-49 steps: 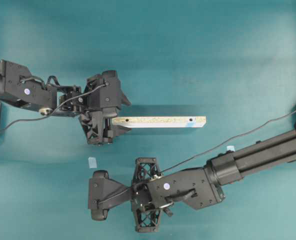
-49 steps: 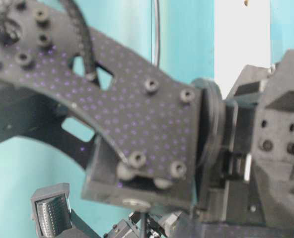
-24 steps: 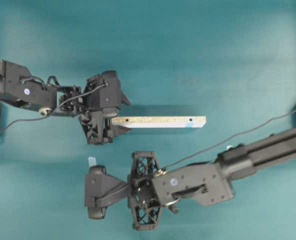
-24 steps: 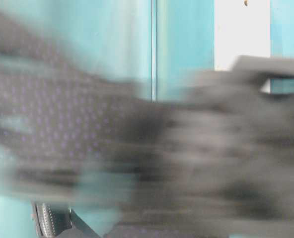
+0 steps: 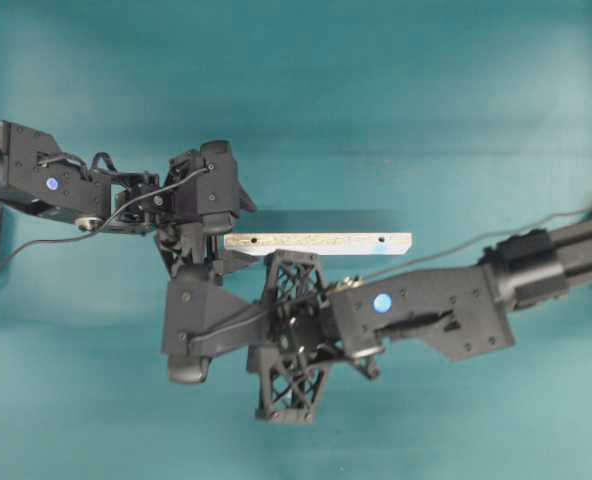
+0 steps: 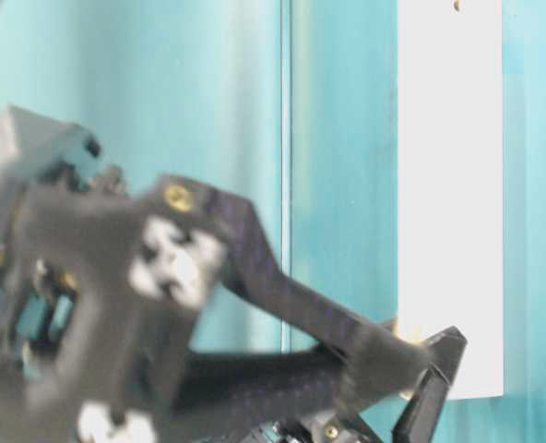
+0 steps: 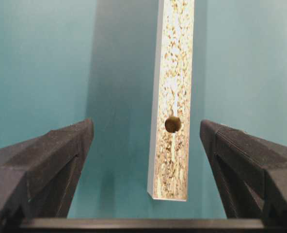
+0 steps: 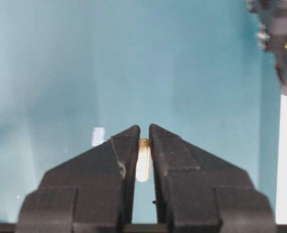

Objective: Insert the rod into the hole on the wooden board.

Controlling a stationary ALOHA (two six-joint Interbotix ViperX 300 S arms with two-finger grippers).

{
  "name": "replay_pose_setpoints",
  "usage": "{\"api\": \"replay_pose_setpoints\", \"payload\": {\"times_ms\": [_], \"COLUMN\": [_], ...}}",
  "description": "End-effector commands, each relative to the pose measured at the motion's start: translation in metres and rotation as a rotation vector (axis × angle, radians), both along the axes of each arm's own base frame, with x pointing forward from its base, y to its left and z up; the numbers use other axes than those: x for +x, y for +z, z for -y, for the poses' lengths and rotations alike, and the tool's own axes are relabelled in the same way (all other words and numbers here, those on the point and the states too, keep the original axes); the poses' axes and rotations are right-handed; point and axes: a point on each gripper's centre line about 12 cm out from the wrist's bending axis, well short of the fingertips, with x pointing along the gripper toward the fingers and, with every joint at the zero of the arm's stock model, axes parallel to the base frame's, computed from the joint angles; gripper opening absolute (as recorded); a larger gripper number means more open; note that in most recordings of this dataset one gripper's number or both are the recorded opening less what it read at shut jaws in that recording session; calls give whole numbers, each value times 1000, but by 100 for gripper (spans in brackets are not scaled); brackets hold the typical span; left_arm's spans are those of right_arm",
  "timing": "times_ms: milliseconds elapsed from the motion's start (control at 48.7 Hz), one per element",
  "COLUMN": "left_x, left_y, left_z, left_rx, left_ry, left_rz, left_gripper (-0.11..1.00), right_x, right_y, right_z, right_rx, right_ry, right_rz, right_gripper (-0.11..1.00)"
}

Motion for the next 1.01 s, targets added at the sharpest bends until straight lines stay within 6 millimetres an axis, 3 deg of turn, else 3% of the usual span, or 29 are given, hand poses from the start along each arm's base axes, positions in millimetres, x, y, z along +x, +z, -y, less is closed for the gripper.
{"api": "replay_pose_setpoints", "payload": {"times_ms": [0, 226, 554, 739, 985], "left_x": [3, 4, 10, 29, 55], "left_y": [6, 7, 8, -6, -5], "left_z": [1, 0, -4, 2, 4], "left_rx": [-4, -5, 0, 0, 5], "left_ry": [3, 7, 15, -4, -10], "left_rz": [34, 46, 57, 47, 104], "left_gripper": [99, 99, 99, 99, 99], "right_x": [-6, -27, -95, -115, -126], "right_y": [30, 40, 38, 24, 8], "right_z": [9, 31, 72, 81, 86], "right_rx": [14, 75, 135, 124, 115], "right_ry": [-3, -8, -22, -3, 7], "right_rz": [108, 396, 791, 855, 870], "right_gripper": [10, 10, 10, 10, 10]}}
